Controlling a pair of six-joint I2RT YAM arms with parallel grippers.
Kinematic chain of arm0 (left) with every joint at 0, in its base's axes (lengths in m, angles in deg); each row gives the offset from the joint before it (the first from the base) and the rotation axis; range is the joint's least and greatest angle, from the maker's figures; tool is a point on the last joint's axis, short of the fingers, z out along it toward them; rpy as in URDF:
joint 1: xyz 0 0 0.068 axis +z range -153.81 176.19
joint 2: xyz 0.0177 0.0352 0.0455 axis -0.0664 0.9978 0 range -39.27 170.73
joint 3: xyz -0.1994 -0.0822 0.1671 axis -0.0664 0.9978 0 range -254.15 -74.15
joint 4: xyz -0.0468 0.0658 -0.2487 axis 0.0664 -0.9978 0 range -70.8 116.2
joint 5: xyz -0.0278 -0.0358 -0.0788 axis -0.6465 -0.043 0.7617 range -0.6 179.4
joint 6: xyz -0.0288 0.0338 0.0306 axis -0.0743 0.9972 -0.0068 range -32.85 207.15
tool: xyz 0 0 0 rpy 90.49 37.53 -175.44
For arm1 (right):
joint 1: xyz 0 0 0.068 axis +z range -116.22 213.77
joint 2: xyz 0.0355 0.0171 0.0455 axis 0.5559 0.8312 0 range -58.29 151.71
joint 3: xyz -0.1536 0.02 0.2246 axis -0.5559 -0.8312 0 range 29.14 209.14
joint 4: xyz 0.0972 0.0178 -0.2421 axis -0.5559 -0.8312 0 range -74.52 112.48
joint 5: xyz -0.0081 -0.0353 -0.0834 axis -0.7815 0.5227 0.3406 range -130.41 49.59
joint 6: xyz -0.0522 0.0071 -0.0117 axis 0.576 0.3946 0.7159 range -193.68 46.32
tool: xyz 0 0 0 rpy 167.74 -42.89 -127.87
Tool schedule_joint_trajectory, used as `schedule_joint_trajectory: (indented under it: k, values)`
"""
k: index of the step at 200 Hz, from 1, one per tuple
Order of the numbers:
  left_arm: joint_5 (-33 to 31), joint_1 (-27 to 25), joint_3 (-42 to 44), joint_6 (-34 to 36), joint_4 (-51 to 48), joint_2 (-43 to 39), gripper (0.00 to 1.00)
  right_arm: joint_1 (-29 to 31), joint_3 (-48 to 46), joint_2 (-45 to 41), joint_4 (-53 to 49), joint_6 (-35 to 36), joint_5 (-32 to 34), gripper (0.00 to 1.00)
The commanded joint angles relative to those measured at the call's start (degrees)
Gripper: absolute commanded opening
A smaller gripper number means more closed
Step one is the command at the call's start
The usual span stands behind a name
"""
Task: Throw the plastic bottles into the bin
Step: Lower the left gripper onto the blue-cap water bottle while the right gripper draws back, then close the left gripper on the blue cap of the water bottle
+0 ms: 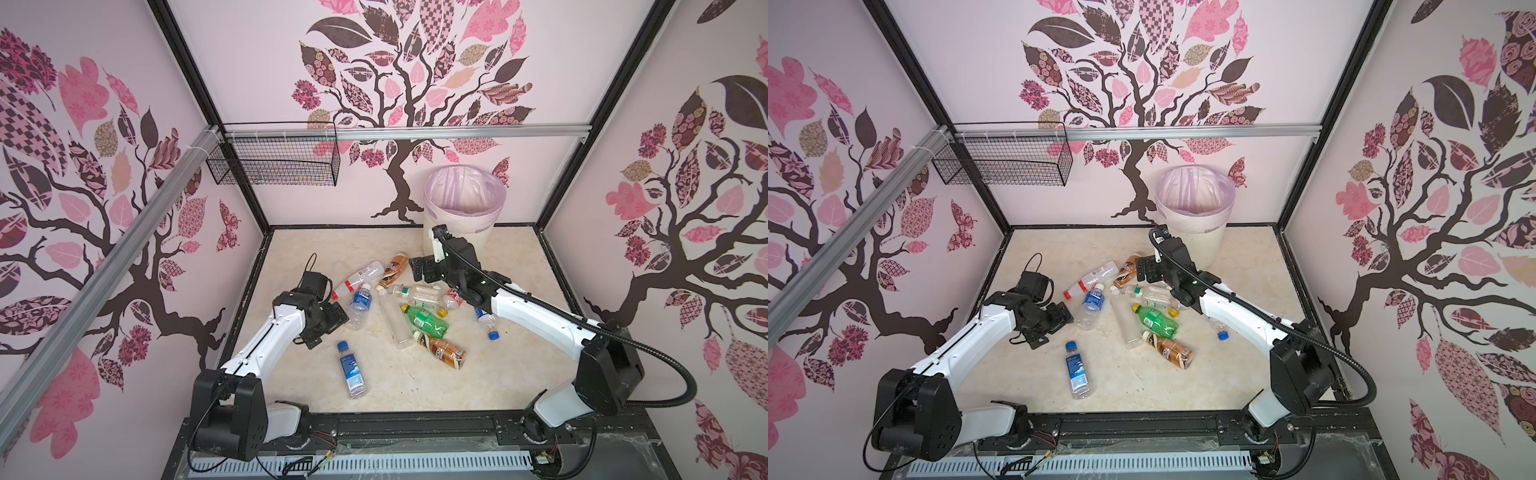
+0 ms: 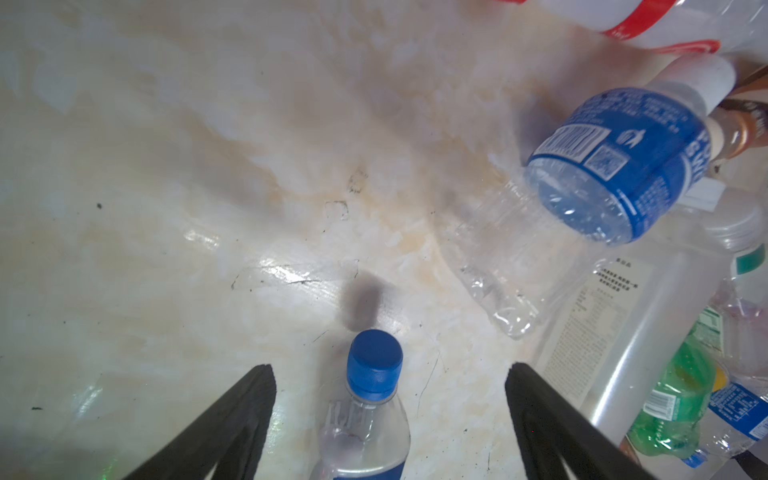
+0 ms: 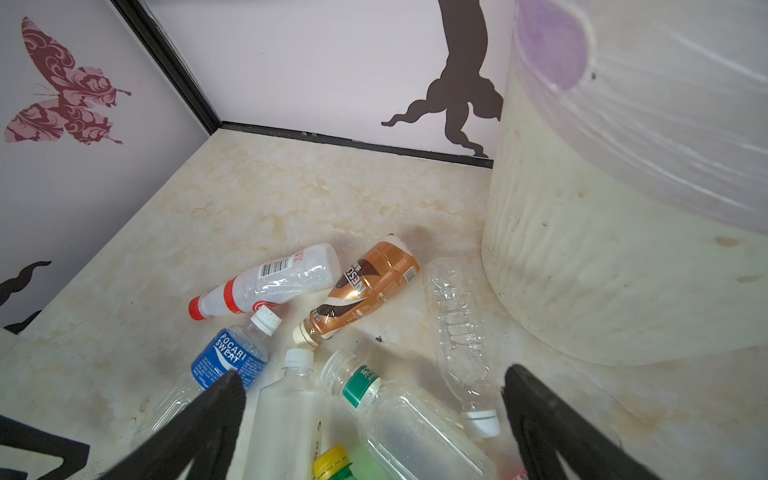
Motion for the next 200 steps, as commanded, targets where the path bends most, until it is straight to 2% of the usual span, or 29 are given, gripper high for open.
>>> schedule_joint_trajectory:
  k: [1,30,50,70,130,200]
  values:
    - [0.8,-0.8,3.5,-0.8,-0.3,-2.7,0.9,0.0,-1.2,-3.2,1.6,-0.7,0.7,0.99]
    - [1.4,-2.4,7.0,-0.6,2.7,-3.5,0.84,-0.1,-3.4,-3.8,3.0,-2.4,0.2,1.0]
    - [-2.3,-5.3,6.3,0.0,2.7,-2.2,0.83,0.0,-3.7,-3.6,3.0,-3.1,-0.7,0.99]
    - [-3.3,-6.7,6.2,0.3,3.3,-0.6,0.82,0.0,-4.2,-3.9,2.9,-3.2,-0.6,1.0]
    - [-6.0,-6.9,6.6,2.1,5.2,2.1,0.75,0.0,-5.1,-5.1,3.1,-2.8,0.3,1.0]
    - [-5.3,-7.3,8.4,2.5,8.0,4.4,0.66,0.0,-5.6,-4.6,4.1,-2.9,0.4,1.0]
